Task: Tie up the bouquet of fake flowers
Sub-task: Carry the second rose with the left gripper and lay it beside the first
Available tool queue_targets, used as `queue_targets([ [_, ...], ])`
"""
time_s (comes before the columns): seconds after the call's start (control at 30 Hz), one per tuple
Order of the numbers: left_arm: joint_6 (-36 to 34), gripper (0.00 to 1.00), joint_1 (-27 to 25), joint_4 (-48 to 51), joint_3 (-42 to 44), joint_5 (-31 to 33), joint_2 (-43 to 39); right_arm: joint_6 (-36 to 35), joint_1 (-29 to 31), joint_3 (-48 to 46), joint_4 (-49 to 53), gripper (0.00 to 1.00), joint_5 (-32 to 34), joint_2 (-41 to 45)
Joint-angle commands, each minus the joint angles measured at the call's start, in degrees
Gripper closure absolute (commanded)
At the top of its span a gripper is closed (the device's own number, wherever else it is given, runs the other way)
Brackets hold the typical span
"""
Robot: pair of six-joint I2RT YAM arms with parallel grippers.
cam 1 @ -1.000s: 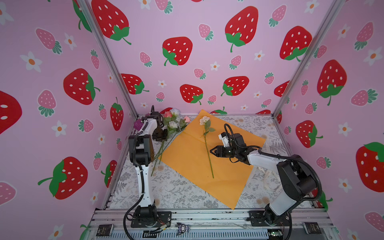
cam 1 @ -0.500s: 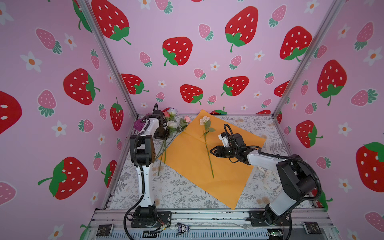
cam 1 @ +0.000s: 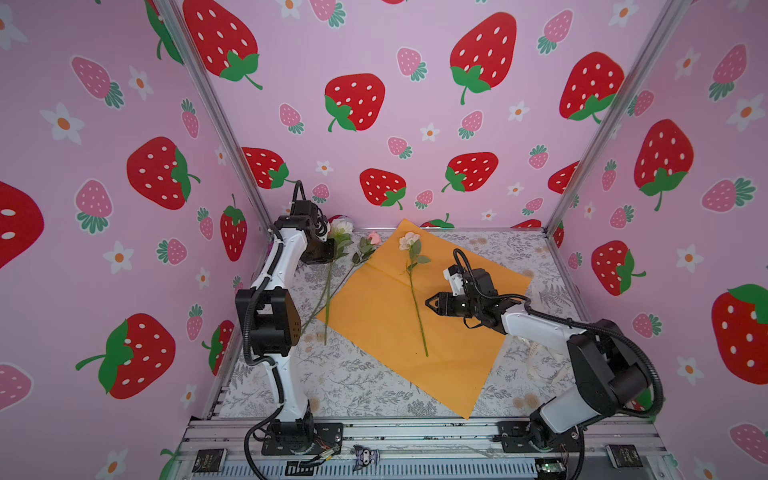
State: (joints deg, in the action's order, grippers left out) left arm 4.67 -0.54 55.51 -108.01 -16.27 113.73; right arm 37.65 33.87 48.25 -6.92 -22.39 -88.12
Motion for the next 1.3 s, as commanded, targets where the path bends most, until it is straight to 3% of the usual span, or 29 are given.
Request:
queue_targets([
  [0.0,15.3,1.00,-4.5,-10.3,7.0,-16.3,-2.8,-0.1,-3.2,-1.6,4.5,0.49,5.8,3.4],
  [0.07,19.9,1.00,-8.6,-13.5,7.5,-16.8,-2.0,-0.1,-5.3,-2.5,5.7,0.49,6.2,5.3],
  [0.2,26.5,1.00,-15.1,-16.2,4.9,-11.8,2.5,-0.1,-7.4,-4.7,5.9,0.49,6.3,8.7],
  [0.33,26.9,1.00,-19.1,-14.7,-1.0,-8.8,9.3,-0.3,-7.8,-5.6,7.0,0.49,5.4,9.5],
  [0.6,26.6,1.00,-20.9,-16.4,-5.0,-3.0,16.3,1.0,-7.8,-8.1,6.3,0.49,4.5,10.9],
  [0.9,26.3,0.96,-21.6,-18.7,-5.9,-6.2,21.5,1.9,-7.8,-9.1,5.4,0.49,4.0,10.3],
  [1.07,27.8,0.80,-22.4,-18.5,-5.0,-7.5,21.5,2.1,-7.8,-9.1,5.0,0.49,3.7,9.9],
  [1.27,27.8,0.63,-22.6,-18.6,-1.2,-5.9,15.8,2.3,-7.8,-9.1,4.5,0.49,3.2,9.8],
])
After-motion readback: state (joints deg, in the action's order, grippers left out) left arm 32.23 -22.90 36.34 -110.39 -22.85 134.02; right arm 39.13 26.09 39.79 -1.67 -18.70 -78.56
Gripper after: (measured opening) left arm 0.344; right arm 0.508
